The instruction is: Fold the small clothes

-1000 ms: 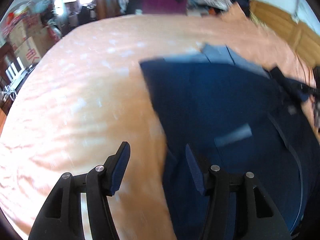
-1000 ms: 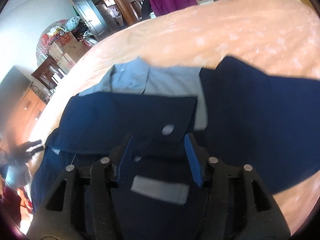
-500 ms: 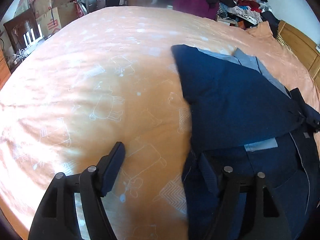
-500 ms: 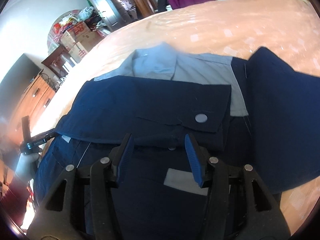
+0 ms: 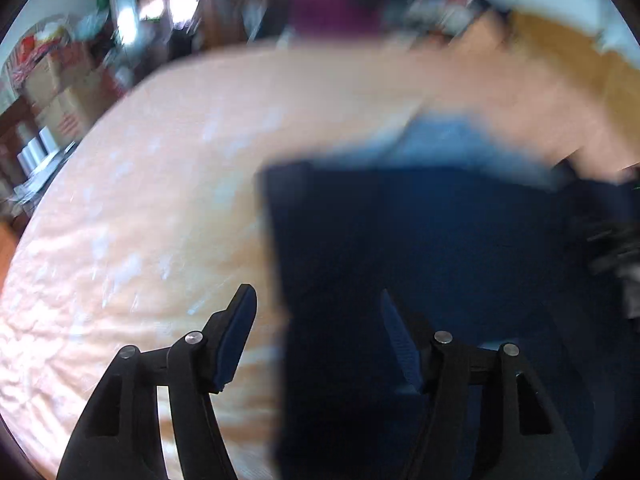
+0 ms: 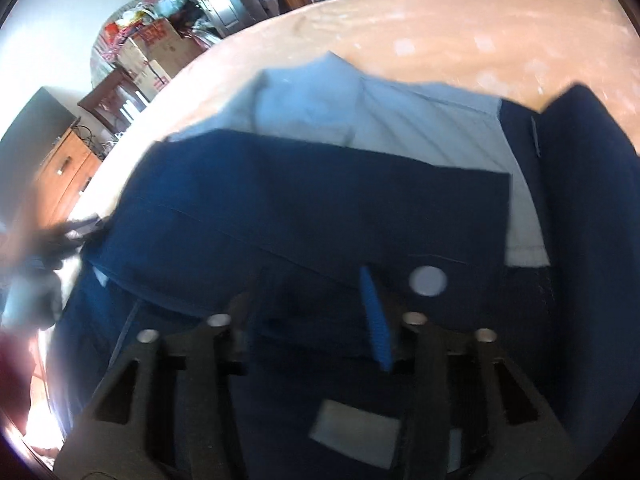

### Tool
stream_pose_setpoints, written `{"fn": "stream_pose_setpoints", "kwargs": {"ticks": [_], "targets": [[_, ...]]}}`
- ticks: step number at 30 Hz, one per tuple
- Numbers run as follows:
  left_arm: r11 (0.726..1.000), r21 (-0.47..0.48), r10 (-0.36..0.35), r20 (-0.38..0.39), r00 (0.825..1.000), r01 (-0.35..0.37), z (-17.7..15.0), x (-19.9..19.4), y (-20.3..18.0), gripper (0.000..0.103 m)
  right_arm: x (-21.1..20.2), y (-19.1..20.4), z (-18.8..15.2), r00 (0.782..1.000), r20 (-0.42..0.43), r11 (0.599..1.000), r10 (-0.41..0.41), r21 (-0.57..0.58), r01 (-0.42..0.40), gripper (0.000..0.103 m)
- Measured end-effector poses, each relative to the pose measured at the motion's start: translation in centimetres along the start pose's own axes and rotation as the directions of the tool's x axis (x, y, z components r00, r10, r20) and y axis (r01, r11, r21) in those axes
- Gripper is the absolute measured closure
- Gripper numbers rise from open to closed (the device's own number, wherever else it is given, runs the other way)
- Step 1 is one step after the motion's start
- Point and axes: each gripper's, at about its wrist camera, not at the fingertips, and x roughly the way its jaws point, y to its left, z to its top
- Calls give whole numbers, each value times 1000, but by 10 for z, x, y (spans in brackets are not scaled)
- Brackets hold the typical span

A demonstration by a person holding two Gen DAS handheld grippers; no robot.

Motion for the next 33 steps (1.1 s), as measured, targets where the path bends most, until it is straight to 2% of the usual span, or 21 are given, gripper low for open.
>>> {"fn": "stream_pose_setpoints", "kwargs": {"ticks": [1, 2, 3, 5, 7, 9, 10, 11, 12, 13, 15, 16, 18, 20, 21, 22, 24, 25, 27, 30, 33], "targets": [[998, -56, -15, -51, 999, 12, -8, 21, 14, 24, -2, -4, -1, 1000, -3, 1000, 5, 12, -5, 74], [989, -133, -73, -19, 997, 70, -13, 21, 27, 23, -3, -4, -2, 1000, -6, 1000, 9, 8, -8, 73], [985, -158, -77, -11, 997, 74, -13, 13, 33, 25, -5, -2, -3, 1000, -8, 1000, 8, -5, -8, 69], [987, -150, -56, 48, 997, 63, -11, -11, 32, 33, -6, 3, -5, 1000, -5, 999, 21, -36, -21, 60], [983, -149, -87, 124, 988, 106, -3, -29, 28, 33, -5, 7, -7, 1000, -1, 998, 15, -55, -15, 56], [984, -104, -126, 183, 975, 147, 11, -32, 17, 32, -6, 9, -8, 1000, 8, 998, 6, -55, -5, 55], [984, -94, -134, 170, 976, 151, 14, -24, 14, 30, -10, 8, -9, 1000, 11, 999, 6, -43, -5, 55], [990, -84, -104, 101, 989, 113, 15, -2, 10, 31, -16, 6, -10, 1000, 17, 1000, 12, -24, -11, 55], [994, -83, -66, 2, 998, 66, 10, 25, 9, 31, -27, 3, -10, 999, 31, 1000, 23, 0, -23, 54], [988, -118, -97, 14, 995, 98, 3, 33, 15, 28, -43, -1, -10, 998, 54, 999, 27, 23, -28, 53], [976, -157, -142, 49, 989, 148, -2, 23, 32, 28, -89, -22, -12, 990, 134, 996, 34, 76, -45, 46], [973, -170, -147, 59, 987, 155, -3, 19, 36, 28, -115, -39, -13, 984, 178, 994, 12, 108, -32, 44], [968, -189, -156, 76, 985, 168, -8, 15, 43, 29, -168, -87, -18, 964, 244, 979, -109, 196, 61, 42], [973, -185, -126, 91, 988, 141, -8, 5, 41, 33, -212, -151, -27, 929, 253, 929, -270, 323, 182, 40], [975, -174, -119, 113, 986, 138, -7, -4, 38, 33, -232, -189, -34, 907, 239, 882, -346, 412, 228, 38], [975, -170, -124, 134, 983, 146, -13, -16, 32, 32, -246, -221, -40, 896, 222, 843, -386, 479, 245, 37], [971, -166, -142, 172, 975, 171, -11, -27, 24, 32, -259, -272, -52, 898, 175, 769, -404, 597, 230, 36], [971, -163, -144, 183, 972, 174, -9, -33, 19, 32, -263, -302, -62, 916, 160, 720, -368, 672, 172, 36], [969, -154, -160, 196, 967, 192, -6, -42, 10, 32, -259, -332, -76, 937, 128, 645, -323, 755, 119, 37], [969, -135, -179, 193, 965, 206, -2, -45, -1, 32, -251, -344, -86, 941, 81, 621, -328, 769, 150, 38], [965, -129, -202, 190, 961, 229, 0, -45, -14, 32, -250, -349, -86, 932, 93, 636, -349, 755, 162, 38]]}}
